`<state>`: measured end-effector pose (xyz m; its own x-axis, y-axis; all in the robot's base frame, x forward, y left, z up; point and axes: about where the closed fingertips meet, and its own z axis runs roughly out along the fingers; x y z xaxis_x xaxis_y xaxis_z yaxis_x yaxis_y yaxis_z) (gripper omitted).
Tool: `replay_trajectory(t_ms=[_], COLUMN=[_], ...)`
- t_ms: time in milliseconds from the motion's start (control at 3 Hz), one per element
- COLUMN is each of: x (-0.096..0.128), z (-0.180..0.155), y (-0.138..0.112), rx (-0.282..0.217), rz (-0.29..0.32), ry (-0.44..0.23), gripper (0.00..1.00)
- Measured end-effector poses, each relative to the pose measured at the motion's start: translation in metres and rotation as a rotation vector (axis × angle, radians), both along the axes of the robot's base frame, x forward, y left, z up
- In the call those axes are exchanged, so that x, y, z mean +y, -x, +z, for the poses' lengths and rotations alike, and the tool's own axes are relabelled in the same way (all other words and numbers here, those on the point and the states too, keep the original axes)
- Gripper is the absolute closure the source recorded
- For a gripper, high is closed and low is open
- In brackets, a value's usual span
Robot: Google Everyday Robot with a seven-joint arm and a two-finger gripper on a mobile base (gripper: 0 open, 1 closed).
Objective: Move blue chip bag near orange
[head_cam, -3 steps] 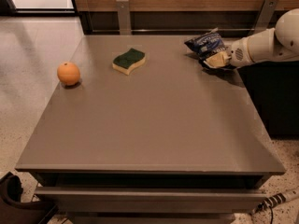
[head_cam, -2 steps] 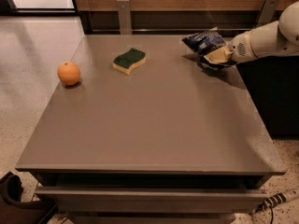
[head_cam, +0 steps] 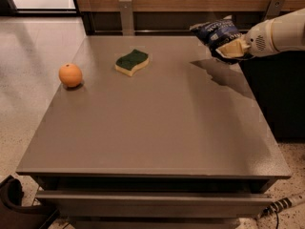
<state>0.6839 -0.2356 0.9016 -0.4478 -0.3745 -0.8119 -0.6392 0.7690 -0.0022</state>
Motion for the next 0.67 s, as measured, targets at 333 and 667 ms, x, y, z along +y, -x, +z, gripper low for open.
replay_trajectory(t_ms=[333,667], x=[0.016,0.046], z=[0.018,0.026], y=[0.035,0.075], rx=[-0.046,-0.092], rz=[0.07,0.158], ry=[0.04,0.101], gripper=[1.0,1.0])
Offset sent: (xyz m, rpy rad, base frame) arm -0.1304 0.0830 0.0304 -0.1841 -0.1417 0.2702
